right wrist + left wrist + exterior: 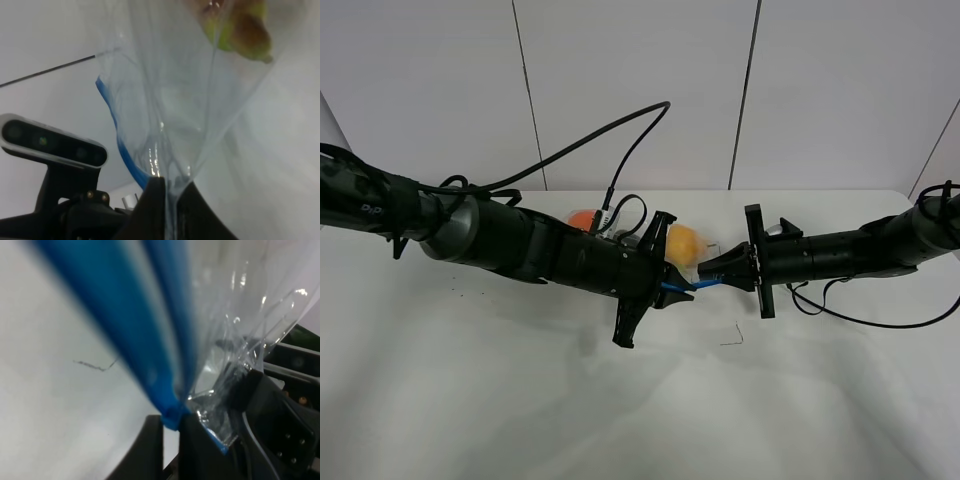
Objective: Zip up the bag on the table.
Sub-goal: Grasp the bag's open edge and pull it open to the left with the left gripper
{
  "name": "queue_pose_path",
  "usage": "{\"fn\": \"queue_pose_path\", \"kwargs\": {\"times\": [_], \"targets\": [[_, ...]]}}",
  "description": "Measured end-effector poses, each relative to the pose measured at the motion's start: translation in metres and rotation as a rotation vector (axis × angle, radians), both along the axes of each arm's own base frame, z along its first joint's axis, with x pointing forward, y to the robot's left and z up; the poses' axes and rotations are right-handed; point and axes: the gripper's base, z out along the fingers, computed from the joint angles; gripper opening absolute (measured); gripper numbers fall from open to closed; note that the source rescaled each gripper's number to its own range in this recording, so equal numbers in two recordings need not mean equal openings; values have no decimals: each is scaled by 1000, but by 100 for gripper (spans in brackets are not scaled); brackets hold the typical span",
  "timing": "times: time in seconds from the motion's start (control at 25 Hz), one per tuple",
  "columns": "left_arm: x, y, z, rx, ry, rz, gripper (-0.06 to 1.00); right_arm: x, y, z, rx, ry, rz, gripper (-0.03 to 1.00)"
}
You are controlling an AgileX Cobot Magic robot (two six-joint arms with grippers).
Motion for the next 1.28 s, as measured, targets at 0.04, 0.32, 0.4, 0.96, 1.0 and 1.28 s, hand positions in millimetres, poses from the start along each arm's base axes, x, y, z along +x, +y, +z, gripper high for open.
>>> {"fn": "queue_pose_path", "kwargs": {"times": [0.04, 0.32, 0.4, 0.96, 1.0, 1.28], "targets": [[0, 0, 0, 0, 0, 0, 0, 0, 0, 0, 0, 0, 0, 0], [0, 0, 0, 2, -2, -2, 0, 0, 0, 0, 0, 0, 0, 0], [0, 0, 1, 5, -12, -5, 0, 0, 0, 0, 0, -1, 0, 0], [28, 37, 16, -13, -76, 28, 0, 3, 0, 2, 16, -2, -28, 0], [29, 40, 17, -14, -78, 28, 0, 3, 0, 2, 16, -2, -28, 0], [43, 66, 17, -24, -84, 17, 0, 3, 0, 2, 18, -2, -28, 0]]}}
